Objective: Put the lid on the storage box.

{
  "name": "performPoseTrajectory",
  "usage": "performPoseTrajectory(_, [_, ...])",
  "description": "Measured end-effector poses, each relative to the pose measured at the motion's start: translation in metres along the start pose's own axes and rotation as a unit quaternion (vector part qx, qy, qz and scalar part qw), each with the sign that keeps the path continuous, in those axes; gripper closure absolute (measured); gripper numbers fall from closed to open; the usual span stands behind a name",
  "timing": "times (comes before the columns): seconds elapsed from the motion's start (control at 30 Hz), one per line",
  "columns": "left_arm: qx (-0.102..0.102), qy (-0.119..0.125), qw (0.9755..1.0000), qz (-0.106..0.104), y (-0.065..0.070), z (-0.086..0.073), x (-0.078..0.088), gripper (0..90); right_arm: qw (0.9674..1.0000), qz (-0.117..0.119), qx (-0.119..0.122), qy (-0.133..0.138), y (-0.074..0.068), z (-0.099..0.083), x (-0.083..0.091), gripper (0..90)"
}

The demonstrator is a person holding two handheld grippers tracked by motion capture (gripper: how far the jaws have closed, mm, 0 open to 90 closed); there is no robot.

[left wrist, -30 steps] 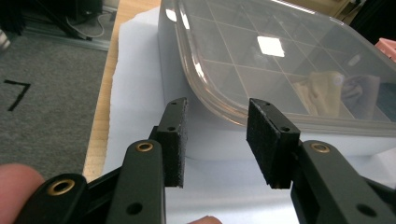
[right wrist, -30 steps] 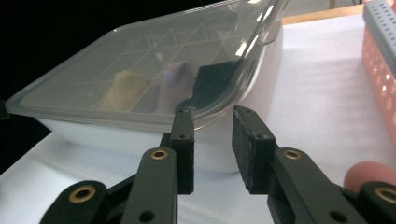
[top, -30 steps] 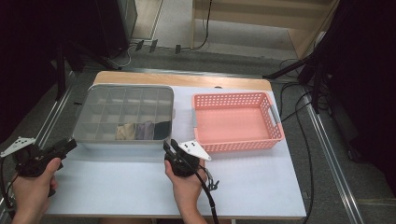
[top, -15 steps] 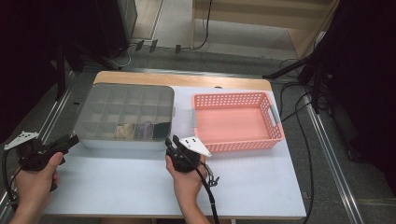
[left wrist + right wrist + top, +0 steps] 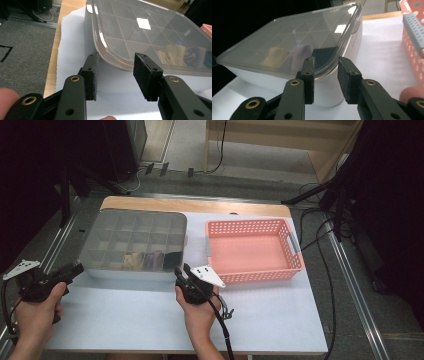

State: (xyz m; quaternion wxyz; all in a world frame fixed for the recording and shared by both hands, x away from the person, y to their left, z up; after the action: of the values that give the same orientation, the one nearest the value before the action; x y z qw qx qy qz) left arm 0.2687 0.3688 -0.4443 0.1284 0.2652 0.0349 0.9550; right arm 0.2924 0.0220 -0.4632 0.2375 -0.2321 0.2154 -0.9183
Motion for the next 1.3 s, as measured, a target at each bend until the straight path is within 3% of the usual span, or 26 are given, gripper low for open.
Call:
performPoseTrajectory(0.2, [0.007,0.01,0.9999,0.004,-0.003,0.005,0.001,56.6,0.9998,-0.017,0.005,0.005,0.003,0.003,0.0,72.0])
performPoseTrajectory(0.4, [0.006,0.01,0.9999,0.006,-0.003,0.009,-0.001,57.3,0.9999,-0.008,-0.008,0.012,0.001,0.009,-0.003,66.6])
performPoseTrajectory(0.53, [0.007,0.009,0.9999,-0.002,-0.002,0.008,-0.003,57.6,0.9999,-0.017,0.001,0.002,0.0,0.008,-0.008,67.7])
performPoseTrajectory(0.7, [0.002,0.012,0.9999,0.001,-0.001,0.008,-0.003,57.3,0.9999,-0.008,0.01,0.011,0.001,0.007,-0.011,66.4])
performPoseTrajectory(0.8, [-0.004,0.014,0.9999,0.001,0.001,0.006,0.0,54.9,0.9997,-0.015,0.013,0.014,0.003,0.009,-0.008,63.1])
performPoseTrajectory(0.93, [-0.013,0.022,0.9996,-0.008,0.006,0.0,0.006,46.8,0.9997,-0.009,0.017,0.011,0.004,0.005,-0.001,53.6])
performPoseTrajectory(1.07, [-0.034,0.034,0.9988,-0.012,0.016,-0.009,0.012,34.6,0.9994,-0.012,0.032,0.002,0.006,-0.001,0.005,41.9])
performPoseTrajectory(1.2, [-0.049,0.016,0.9987,-0.001,0.027,-0.021,0.016,14.6,0.9986,-0.007,0.051,-0.015,0.009,-0.008,0.01,31.4])
performPoseTrajectory(1.3, [-0.058,0.016,0.9982,-0.002,0.033,-0.03,0.019,13.2,0.9982,-0.005,0.058,-0.017,0.013,-0.011,0.016,25.5])
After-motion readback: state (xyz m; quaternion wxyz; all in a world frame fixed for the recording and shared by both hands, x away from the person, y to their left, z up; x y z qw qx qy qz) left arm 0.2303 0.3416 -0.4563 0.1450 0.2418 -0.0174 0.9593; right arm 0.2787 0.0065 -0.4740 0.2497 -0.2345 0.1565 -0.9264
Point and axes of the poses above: each handheld gripper's, and its own axes: x roughly backward along the jaws, z roughly out of its top, y roughly to its right, the point moved 6 cm from there along -x, roughly forward along the jaws, and after that the axes turned 10 degrees about -x, right-handed, at the moved point
